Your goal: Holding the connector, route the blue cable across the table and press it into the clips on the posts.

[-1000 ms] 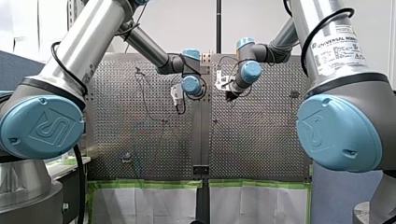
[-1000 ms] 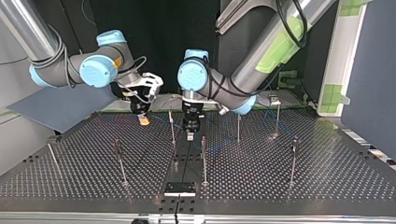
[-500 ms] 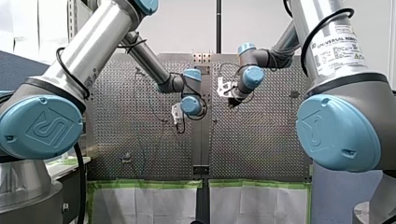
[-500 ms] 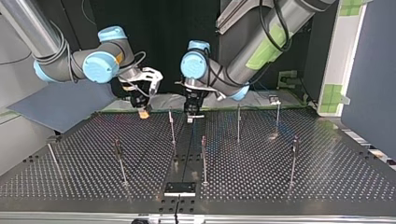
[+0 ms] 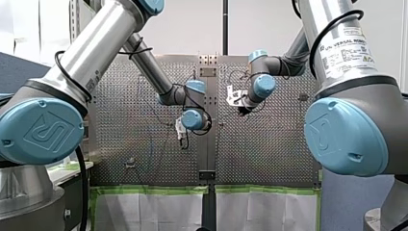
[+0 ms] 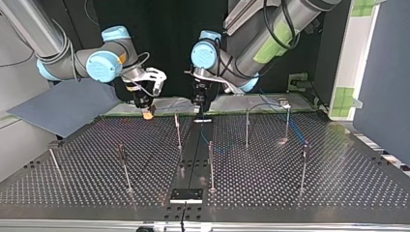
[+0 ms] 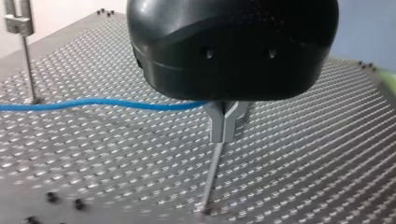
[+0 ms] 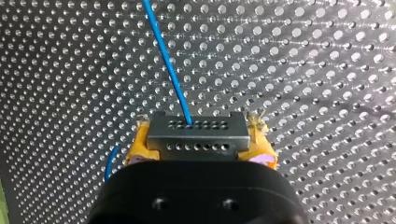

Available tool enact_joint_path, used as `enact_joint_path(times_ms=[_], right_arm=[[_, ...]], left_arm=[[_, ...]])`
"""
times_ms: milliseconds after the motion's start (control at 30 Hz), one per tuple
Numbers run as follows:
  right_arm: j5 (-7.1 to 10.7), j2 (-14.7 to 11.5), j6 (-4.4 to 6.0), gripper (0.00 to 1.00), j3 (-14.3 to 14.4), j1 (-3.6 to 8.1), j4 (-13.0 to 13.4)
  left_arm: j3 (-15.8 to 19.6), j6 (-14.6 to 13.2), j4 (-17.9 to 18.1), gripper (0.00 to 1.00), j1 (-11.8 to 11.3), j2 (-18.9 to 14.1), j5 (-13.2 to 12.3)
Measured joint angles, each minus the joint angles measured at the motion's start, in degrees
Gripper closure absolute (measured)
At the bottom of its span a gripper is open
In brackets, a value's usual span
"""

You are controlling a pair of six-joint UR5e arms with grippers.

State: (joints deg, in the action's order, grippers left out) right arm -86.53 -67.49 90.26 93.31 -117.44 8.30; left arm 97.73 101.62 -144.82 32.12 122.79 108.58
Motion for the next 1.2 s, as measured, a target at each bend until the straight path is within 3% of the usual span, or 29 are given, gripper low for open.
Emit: enact_joint_path(times_ms=[367, 567, 800, 1200], right_arm=[[3.67, 4.9, -0.98, 1.0, 0.3, 1.23, 1.2], [4.31, 7.3, -0.67, 1.0, 0.3, 2.7, 2.8], [5.67, 7.7, -0.33, 1.0, 0.2, 4.14, 4.9], [9.27, 7.7, -0.25, 1.0, -0.1, 5.37, 7.8]], left_arm=[[4.7, 2.2, 3.7, 0.98, 0.1, 2.1, -2.7], [3.5, 3.3, 3.9, 0.98, -0.2, 2.1, -4.7], [2.8, 3.5, 3.7, 0.98, -0.3, 2.3, -5.2], [-2.1, 3.3, -1.1, 0.98, -0.3, 3.7, -6.3]])
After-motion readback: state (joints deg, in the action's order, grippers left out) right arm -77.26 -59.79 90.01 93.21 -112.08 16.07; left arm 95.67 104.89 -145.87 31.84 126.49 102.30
